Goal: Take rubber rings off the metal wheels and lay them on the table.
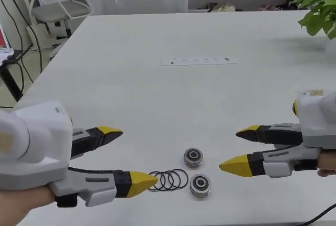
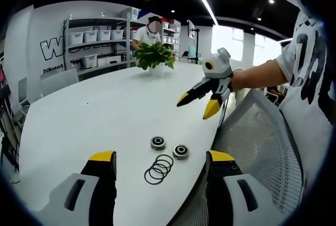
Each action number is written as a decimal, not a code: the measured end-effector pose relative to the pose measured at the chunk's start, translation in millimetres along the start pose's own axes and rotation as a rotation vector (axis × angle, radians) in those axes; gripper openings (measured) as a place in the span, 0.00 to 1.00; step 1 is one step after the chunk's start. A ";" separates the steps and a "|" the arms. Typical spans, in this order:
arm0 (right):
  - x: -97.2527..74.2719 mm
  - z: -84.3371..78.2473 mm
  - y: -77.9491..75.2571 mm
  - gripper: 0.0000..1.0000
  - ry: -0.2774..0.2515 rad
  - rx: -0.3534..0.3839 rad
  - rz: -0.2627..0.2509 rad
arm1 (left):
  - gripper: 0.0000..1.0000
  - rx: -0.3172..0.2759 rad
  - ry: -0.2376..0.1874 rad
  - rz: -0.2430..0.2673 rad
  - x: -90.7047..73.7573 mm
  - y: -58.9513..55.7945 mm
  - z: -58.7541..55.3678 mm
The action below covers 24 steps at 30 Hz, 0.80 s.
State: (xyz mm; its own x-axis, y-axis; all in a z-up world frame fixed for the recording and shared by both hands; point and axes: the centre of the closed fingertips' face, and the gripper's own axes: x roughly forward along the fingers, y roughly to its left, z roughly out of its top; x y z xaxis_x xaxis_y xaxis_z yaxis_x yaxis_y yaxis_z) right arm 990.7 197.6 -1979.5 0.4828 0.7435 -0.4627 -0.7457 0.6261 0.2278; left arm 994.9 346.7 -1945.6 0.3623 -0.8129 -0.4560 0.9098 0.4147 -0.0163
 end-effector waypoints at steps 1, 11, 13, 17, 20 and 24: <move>-2.4 -0.2 -0.7 0.67 -0.005 0.002 -0.005 | 0.67 -0.001 -0.001 0.001 0.0 -0.1 0.2; -21.3 -9.4 -5.9 0.71 -0.014 0.008 -0.058 | 0.67 -0.003 0.004 0.009 -0.6 0.2 -2.9; -25.2 -10.1 -5.2 0.72 -0.014 0.005 -0.069 | 0.67 -0.004 0.006 0.011 -0.8 0.3 -3.8; -30.6 -12.4 -3.5 0.72 -0.009 -0.015 -0.086 | 0.67 -0.002 0.010 0.015 -0.9 0.8 -5.7; -33.6 -14.9 -2.3 0.73 -0.001 -0.032 -0.098 | 0.67 -0.003 0.012 0.017 -0.5 0.9 -6.7; -36.8 -15.7 -0.5 0.74 -0.009 -0.031 -0.110 | 0.67 0.001 0.017 0.016 -0.3 0.4 -8.6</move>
State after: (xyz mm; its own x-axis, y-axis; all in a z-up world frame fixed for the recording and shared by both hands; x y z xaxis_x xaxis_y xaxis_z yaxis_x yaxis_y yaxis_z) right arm 966.2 166.3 -1976.1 0.5666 0.6730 -0.4754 -0.7019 0.6965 0.1494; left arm 993.4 350.6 -1953.1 0.3735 -0.7989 -0.4715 0.9039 0.4276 -0.0083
